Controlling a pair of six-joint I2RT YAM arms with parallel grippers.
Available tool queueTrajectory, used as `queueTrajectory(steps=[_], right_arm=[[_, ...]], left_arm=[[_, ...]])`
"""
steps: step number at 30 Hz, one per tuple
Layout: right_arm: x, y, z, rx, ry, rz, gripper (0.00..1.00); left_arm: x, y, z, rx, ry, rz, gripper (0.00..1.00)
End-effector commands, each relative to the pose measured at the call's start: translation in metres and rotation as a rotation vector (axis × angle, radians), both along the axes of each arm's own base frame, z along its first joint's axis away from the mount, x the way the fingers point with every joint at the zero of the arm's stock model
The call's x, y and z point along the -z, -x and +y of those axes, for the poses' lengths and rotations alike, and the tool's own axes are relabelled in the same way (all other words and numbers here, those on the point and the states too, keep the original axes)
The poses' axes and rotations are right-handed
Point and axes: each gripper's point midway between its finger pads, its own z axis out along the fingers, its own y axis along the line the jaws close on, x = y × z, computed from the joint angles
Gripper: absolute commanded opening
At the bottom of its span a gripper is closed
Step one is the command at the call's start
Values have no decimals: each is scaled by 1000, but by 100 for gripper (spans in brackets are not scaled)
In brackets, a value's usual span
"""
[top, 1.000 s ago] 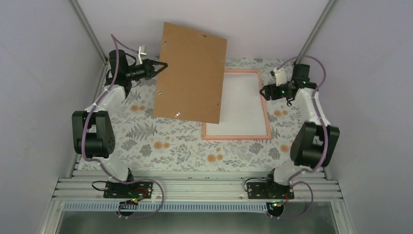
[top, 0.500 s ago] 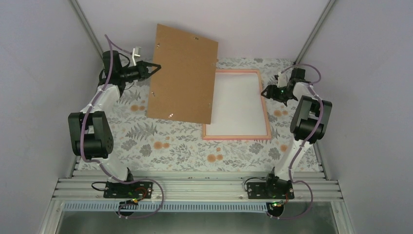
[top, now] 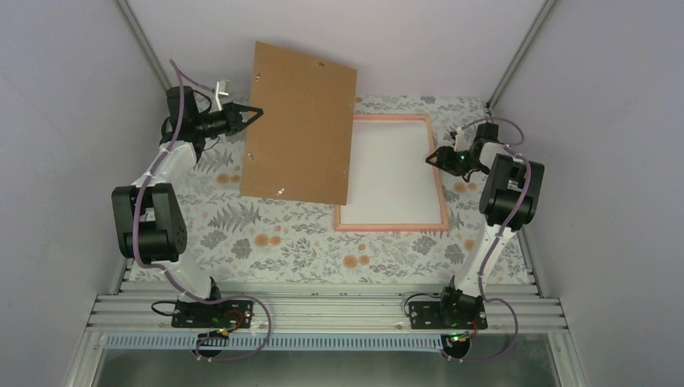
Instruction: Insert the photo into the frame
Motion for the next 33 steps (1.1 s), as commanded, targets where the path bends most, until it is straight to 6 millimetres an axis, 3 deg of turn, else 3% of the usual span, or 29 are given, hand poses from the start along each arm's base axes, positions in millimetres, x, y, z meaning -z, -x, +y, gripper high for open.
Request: queueTrajectory(steps=[1, 7, 11, 15, 17, 24, 33], right_arm=[[1, 13, 29, -22, -142, 24, 57], [0, 34, 57, -35, -241, 61, 57], [-3, 47, 81, -56, -319, 91, 59], [-4, 69, 110, -96, -388, 123, 62], [-9, 70, 117, -120, -395, 107, 62], [-17, 60, 106, -147, -315, 67, 60], [-24, 66, 88, -127, -275, 41, 59]], left_arm=[[-16, 6, -2, 28, 36, -44, 2], [4, 16, -8, 7, 114, 54, 2], [23, 26, -23, 11, 140, 118, 2], [32, 31, -40, 40, 169, 143, 2], [32, 28, -47, 48, 179, 141, 2], [36, 8, -73, 93, 199, 143, 2], [67, 3, -97, 161, 199, 215, 2]])
